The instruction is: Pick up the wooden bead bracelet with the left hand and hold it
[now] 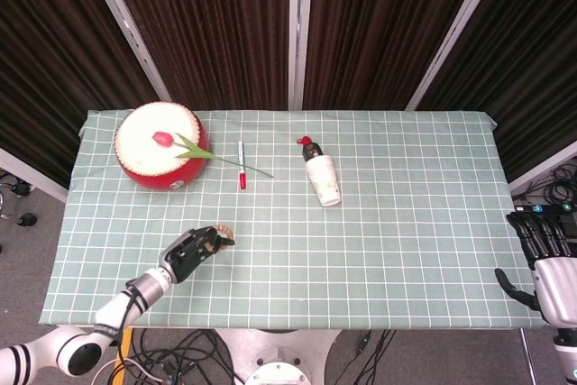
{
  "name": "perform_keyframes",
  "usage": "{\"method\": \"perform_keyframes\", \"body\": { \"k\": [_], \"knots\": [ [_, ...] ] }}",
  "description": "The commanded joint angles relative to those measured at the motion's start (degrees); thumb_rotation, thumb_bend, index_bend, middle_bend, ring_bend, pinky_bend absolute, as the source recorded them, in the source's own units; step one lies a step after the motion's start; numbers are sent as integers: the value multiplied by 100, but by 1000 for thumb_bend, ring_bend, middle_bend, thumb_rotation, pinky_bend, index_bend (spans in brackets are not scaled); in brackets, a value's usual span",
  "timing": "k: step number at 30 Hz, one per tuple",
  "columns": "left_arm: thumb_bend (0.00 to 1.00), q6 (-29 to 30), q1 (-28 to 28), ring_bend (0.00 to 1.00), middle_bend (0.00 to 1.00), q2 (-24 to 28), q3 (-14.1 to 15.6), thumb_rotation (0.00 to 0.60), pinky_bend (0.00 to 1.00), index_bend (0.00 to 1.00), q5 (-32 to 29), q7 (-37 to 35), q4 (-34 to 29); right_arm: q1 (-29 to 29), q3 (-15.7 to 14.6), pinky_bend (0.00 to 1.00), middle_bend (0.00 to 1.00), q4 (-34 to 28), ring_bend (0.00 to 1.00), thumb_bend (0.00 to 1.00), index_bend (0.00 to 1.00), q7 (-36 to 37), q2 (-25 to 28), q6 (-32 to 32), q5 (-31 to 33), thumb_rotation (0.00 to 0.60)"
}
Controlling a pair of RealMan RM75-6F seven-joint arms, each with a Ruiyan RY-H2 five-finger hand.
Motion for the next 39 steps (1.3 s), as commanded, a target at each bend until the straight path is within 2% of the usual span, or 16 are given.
{"method": "perform_keyframes", "body": {
  "k": [1, 4, 6, 8, 10, 12, 15, 19, 22, 25, 27, 39],
  "knots": [
    [398, 65, 6, 410, 777, 6, 14, 501, 121, 767, -33, 123, -25, -3, -2, 0, 91, 3, 0, 212, 0, 2, 0, 3, -4, 600],
    [371, 170, 15, 432, 802, 15, 35, 524, 121, 794, 6, 326, -42, -7, -4, 0, 91, 7, 0, 212, 0, 14, 0, 19, -20, 600],
    [344, 318, 34, 437, 800, -1, 65, 503, 121, 794, 61, 580, -31, -12, -4, 0, 91, 11, 0, 212, 0, 16, 4, 30, -26, 600],
    [336, 559, 78, 438, 777, -70, 112, 387, 121, 771, 119, 952, 2, -17, 2, 0, 91, 11, 0, 212, 0, 11, 15, 52, -32, 600],
    [337, 749, 100, 438, 753, -147, 165, 230, 121, 739, 197, 1300, 64, -17, 20, 0, 91, 7, 0, 212, 0, -14, 43, 75, -32, 600],
    [340, 960, 101, 437, 744, -270, 226, 180, 121, 725, 286, 1784, 229, -17, 60, 0, 92, -18, 0, 212, 0, -64, 95, 126, -32, 600],
    [342, 1227, 97, 438, 742, -514, 291, 177, 121, 723, 286, 2524, 523, -9, 105, 0, 92, -71, 0, 212, 0, -136, 179, 174, -40, 600],
    [342, 1327, 72, 438, 748, -761, 288, 176, 120, 722, 28, 3059, 777, 2, 129, 0, 92, -131, 0, 212, 0, -208, 247, 174, -34, 600],
    [343, 1254, 41, 446, 761, -834, 276, 187, 121, 728, -172, 3188, 842, 7, 141, 0, 92, -151, 0, 212, 0, -231, 265, 159, -12, 600],
    [345, 1210, 27, 461, 779, -880, 281, 261, 120, 740, -297, 3312, 882, 15, 146, 0, 92, -160, 0, 212, 0, -245, 274, 137, 2, 600],
    [347, 1184, 27, 467, 787, -895, 288, 283, 121, 745, -346, 3346, 869, 22, 151, 0, 92, -164, 0, 212, 0, -258, 275, 127, 6, 600],
    [349, 1122, 64, 496, 821, -993, 299, 301, 118, 780, -541, 3524, 924, 50, 264, 0, 93, -304, 0, 210, 0, -415, 430, 131, 122, 600]
  ]
}}
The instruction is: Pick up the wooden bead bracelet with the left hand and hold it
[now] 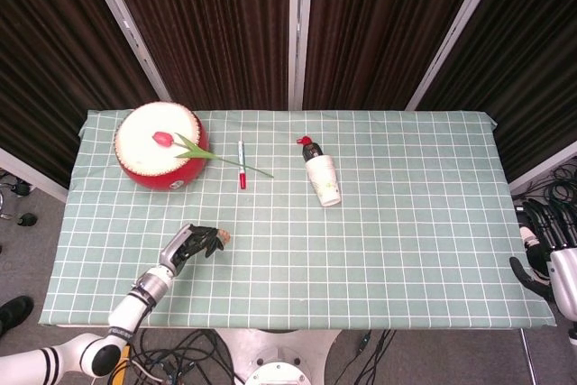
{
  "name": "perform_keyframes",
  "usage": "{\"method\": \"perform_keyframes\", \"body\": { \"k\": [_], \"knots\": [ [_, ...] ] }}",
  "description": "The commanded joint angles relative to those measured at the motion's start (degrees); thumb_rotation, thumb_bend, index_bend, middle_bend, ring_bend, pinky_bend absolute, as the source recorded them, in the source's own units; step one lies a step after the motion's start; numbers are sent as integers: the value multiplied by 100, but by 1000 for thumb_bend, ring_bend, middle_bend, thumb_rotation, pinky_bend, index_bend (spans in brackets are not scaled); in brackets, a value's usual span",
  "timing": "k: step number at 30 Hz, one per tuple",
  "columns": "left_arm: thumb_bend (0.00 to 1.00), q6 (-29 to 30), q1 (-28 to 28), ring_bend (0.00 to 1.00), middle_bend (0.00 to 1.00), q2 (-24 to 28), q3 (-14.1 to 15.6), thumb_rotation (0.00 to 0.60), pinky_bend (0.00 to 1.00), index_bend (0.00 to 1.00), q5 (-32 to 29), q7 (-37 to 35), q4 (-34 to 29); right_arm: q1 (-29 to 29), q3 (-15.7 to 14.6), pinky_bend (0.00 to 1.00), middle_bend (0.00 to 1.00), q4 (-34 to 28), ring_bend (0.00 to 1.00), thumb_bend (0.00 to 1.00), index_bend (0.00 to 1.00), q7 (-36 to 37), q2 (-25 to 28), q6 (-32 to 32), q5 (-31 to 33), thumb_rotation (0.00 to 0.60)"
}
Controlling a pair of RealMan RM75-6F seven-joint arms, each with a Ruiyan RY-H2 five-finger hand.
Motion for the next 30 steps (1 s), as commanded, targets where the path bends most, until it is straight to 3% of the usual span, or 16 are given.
{"method": "perform_keyframes", "body": {
  "k": [1, 15, 30],
  "knots": [
    [349, -2, 13, 496, 822, -25, -1, 303, 118, 780, -31, 41, 26, 4, 18, 0, 93, -39, 0, 209, 0, -34, 34, -8, 28, 600],
    [360, -76, 55, 514, 836, -124, -91, 355, 118, 799, -213, 163, 114, 1, -27, 0, 93, -60, 0, 209, 0, -27, -4, -86, 38, 600],
    [519, -51, 130, 514, 831, -117, -122, 301, 118, 799, -118, 164, 60, -39, -41, 0, 94, -23, 0, 209, 0, 12, -19, -8, -14, 600]
  ]
}}
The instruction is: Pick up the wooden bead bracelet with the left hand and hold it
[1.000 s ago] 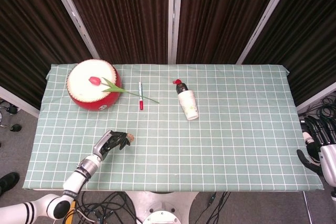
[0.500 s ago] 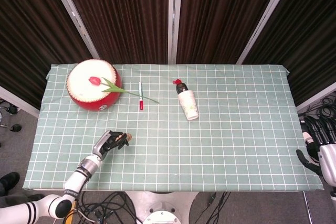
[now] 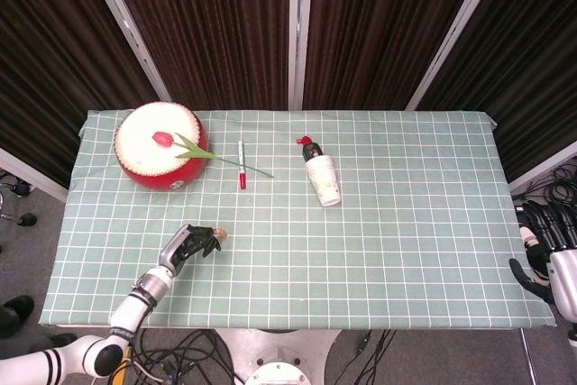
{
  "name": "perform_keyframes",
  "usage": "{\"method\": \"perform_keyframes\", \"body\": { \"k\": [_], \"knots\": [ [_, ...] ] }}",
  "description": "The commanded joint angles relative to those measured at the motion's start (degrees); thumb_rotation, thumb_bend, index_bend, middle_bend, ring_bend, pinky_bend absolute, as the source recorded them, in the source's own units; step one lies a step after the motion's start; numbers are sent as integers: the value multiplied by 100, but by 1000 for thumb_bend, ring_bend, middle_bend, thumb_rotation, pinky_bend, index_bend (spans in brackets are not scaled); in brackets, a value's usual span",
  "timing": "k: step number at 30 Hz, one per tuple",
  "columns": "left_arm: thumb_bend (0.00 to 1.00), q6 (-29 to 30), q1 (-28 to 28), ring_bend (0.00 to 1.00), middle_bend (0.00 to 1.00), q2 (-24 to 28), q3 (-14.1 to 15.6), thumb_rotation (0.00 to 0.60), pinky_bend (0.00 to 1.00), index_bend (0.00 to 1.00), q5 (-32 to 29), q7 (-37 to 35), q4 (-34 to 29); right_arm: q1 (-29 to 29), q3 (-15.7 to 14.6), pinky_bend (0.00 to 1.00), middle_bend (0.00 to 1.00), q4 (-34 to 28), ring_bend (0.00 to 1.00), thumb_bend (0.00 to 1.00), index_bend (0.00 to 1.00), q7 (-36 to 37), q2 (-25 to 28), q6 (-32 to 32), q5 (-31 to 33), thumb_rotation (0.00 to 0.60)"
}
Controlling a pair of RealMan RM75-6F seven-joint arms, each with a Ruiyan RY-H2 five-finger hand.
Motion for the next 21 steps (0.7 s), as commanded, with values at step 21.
{"method": "perform_keyframes", "body": {
  "k": [21],
  "knots": [
    [650, -39, -9, 499, 717, 10, 41, 186, 117, 658, 319, -274, 10, 17, 16, 0, 94, 41, 0, 209, 0, 53, -18, -30, 24, 600]
  ]
}}
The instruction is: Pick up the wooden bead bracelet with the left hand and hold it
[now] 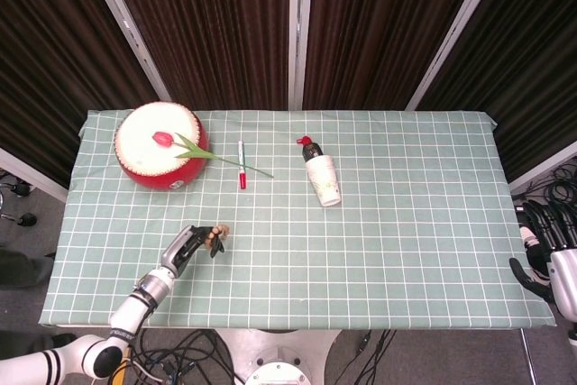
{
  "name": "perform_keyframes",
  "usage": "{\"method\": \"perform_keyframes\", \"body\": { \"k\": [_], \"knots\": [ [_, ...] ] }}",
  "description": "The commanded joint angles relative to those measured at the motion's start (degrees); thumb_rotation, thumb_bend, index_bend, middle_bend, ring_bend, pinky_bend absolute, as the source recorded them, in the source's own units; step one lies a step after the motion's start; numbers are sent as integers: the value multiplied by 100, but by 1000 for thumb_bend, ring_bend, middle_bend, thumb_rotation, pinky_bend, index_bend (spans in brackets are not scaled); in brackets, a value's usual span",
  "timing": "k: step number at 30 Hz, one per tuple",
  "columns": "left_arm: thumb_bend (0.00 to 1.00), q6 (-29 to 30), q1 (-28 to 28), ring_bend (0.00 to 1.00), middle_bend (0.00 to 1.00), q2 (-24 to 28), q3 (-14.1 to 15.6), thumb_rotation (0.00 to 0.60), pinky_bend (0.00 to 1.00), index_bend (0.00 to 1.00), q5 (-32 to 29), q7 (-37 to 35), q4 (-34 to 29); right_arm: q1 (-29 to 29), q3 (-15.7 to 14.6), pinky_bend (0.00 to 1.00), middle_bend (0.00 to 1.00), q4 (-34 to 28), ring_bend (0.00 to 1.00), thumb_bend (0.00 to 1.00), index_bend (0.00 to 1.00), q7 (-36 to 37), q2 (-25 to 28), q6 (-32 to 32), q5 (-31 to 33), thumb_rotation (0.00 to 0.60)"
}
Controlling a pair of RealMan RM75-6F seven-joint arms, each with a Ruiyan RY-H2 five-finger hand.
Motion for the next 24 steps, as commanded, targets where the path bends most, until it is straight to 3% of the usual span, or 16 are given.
{"method": "perform_keyframes", "body": {
  "k": [1, 5, 7, 10, 14, 20, 24],
  "knots": [
    [653, -11, -7, 497, 711, -8, 7, 184, 116, 642, 25, -53, 17, 4, -4, 0, 94, 0, 0, 209, 0, 0, -3, -15, 3, 600],
    [632, -2, -5, 497, 706, -7, 0, 123, 116, 631, 82, -213, 32, 11, -8, 0, 94, 1, 0, 209, 0, 2, -18, -34, 5, 600],
    [540, -1, -11, 497, 706, 7, 1, 77, 117, 632, 119, -272, 41, 11, -13, 0, 94, 6, 0, 209, 0, 0, -26, -37, 2, 600],
    [451, 10, -18, 497, 707, 18, 18, 69, 117, 635, 160, -298, 50, 8, -16, 0, 94, 7, 0, 209, 0, -4, -32, -37, 3, 600],
    [447, -4, -39, 497, 711, 19, 49, 73, 118, 643, 188, -314, 60, 2, -17, 0, 94, 3, 0, 209, 0, -16, -28, -30, 4, 600],
    [448, -32, -65, 497, 733, 20, 62, 256, 117, 665, 135, -282, 70, 2, -15, 0, 94, -12, 0, 209, 0, -31, -21, -35, 9, 600],
    [448, -29, -64, 499, 748, 12, 51, 284, 117, 685, 41, -221, 74, 9, -15, 0, 94, -14, 0, 209, 0, -34, -29, -53, 18, 600]
  ]
}}
